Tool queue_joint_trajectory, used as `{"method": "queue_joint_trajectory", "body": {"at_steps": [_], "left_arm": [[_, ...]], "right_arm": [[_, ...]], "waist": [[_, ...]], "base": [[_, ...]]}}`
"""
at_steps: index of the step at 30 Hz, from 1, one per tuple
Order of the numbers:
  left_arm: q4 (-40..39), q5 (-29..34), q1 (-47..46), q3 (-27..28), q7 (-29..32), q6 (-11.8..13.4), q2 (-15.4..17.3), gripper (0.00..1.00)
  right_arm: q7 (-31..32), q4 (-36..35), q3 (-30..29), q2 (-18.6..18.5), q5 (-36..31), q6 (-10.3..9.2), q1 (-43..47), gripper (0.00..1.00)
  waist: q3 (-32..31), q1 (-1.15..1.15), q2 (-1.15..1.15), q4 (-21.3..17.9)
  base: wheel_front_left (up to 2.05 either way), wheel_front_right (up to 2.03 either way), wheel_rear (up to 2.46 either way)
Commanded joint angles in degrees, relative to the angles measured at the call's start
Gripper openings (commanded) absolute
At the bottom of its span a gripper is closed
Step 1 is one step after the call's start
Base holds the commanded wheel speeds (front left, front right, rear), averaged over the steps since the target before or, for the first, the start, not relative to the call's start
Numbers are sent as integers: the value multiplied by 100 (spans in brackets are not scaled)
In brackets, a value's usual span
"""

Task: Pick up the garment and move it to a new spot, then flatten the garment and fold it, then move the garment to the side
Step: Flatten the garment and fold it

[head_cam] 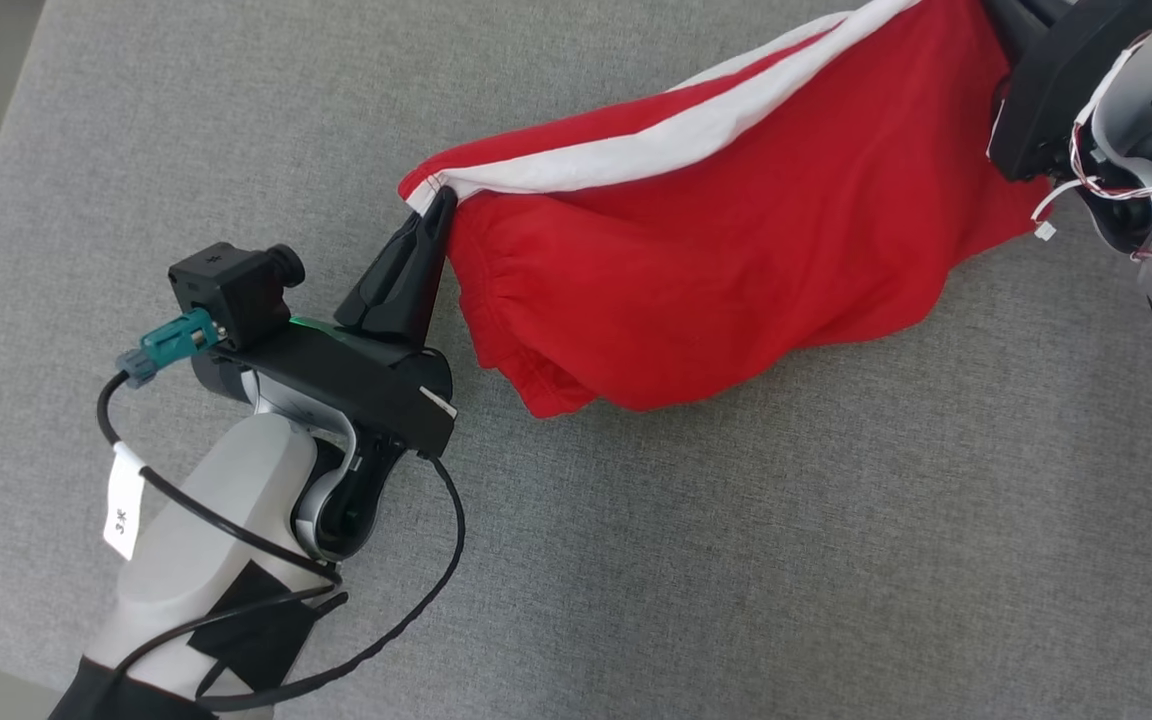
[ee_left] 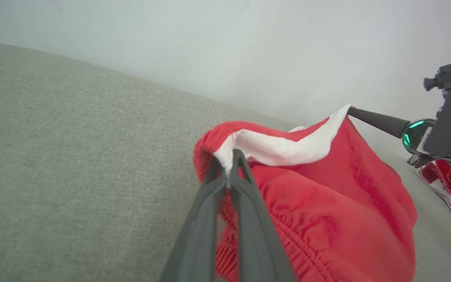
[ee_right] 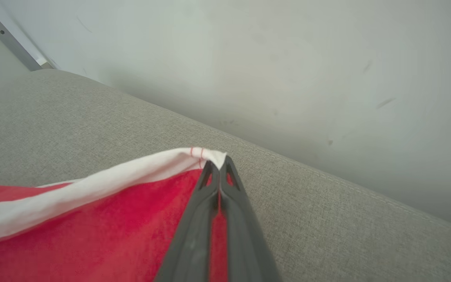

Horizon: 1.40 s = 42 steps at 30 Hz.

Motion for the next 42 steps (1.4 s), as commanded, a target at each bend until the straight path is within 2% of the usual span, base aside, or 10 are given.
{"method": "queue_joint_trajectory", "body": {"at_steps": [1,9,10,11,12,13,21,32,37,42], "left_arm": [[21,-2,-76,21,-33,-3,11,0],[128,-19,-153,-32,-33,-3,-40,0],[136,2,-161,-12,-33,-3,-49,5],[151,19,-157,12,-33,-3,-60,36],[175,62,-158,49,-33,-3,-60,87],[198,85,-155,73,-33,-3,-71,100],[302,164,5,125,-33,-3,-104,100],[549,572,477,206,-33,-4,3,100],[370,770,817,460,-33,-4,61,100],[84,1302,1225,863,-33,-3,57,100]], "right_arm": [[-48,64,44,23,78,-11,-80,0],[-161,273,299,108,207,-11,-219,0],[-185,288,324,113,236,-11,-227,0],[-213,304,348,117,254,-11,-230,24],[-233,321,373,123,280,-11,-238,46],[-252,334,398,130,305,-11,-243,100],[-277,371,582,131,550,-11,-131,100],[-652,78,805,-39,941,-11,330,100],[-899,-35,882,-111,1143,-11,631,100],[-1150,-95,903,-202,1299,-11,987,100]], "waist": [[36,0,-1,13],[89,0,-1,-4],[88,0,-1,-6],[82,0,-1,-10],[74,0,-1,-14],[66,0,-1,-20],[-105,0,-1,-128],[-647,0,-1,-336],[-985,0,-1,-432],[-1364,0,-1,-479]], "base": [[0,0,0],[0,0,0],[0,0,0],[0,0,0],[0,0,0],[0,0,0],[0,0,0],[0,0,0],[0,0,0],[0,0,0]]}}
